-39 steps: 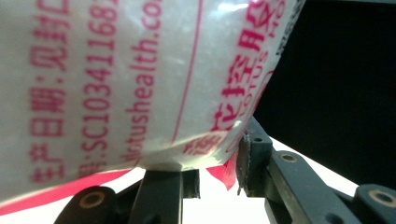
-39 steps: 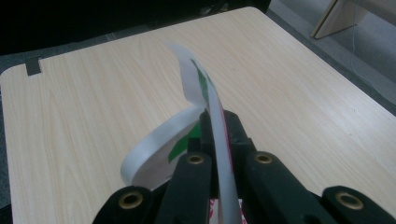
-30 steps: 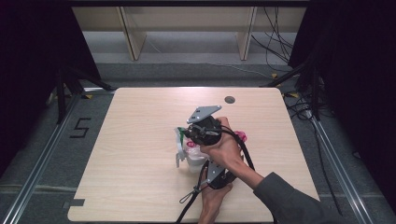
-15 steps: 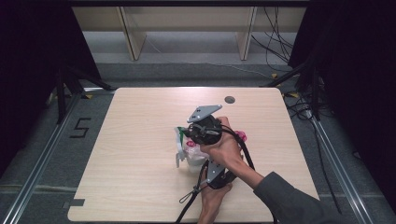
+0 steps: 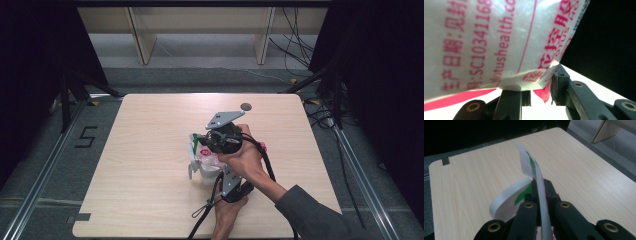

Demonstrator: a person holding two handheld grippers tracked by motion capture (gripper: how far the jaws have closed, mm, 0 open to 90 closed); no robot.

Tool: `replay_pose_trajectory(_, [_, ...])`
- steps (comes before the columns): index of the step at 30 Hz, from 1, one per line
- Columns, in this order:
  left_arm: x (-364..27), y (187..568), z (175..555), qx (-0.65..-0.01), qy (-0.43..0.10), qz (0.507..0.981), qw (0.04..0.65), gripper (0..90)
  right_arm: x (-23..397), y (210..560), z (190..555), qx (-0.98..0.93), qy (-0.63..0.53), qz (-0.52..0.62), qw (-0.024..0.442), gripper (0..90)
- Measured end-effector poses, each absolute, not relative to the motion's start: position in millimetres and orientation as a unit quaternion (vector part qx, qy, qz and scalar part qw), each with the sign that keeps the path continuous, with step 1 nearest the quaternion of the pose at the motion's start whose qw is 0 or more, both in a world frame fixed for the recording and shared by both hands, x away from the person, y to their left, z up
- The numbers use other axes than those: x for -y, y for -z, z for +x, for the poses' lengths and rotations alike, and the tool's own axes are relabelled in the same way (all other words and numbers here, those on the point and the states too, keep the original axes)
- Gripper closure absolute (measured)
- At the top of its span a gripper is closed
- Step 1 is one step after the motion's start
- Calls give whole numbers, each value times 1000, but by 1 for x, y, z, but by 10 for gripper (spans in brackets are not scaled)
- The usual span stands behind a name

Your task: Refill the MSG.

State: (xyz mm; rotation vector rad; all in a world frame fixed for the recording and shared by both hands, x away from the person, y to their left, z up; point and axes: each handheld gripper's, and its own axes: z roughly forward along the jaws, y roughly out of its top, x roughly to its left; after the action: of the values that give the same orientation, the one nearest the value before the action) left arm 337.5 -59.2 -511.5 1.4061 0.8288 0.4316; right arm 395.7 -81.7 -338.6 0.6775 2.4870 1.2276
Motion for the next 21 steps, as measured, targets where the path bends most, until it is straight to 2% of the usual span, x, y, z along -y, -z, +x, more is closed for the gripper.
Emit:
replay_pose_trajectory(4, [61, 513, 336, -372, -192, 622, 662, 728, 88, 337, 395, -860, -431, 239, 132, 900])
replay_pose_trajectory(7, [54, 514, 336, -363, -207, 658, 627, 726, 94, 337, 396, -853, -448, 230, 137, 900])
replay_pose_trajectory(11, [55, 515, 335, -366, -217, 669, 609, 719, 107, 336, 396, -842, -466, 241, 125, 900])
replay_pose_trajectory(21, [54, 517, 334, -366, -201, 673, 610, 697, 127, 337, 390, -823, -501, 247, 104, 900])
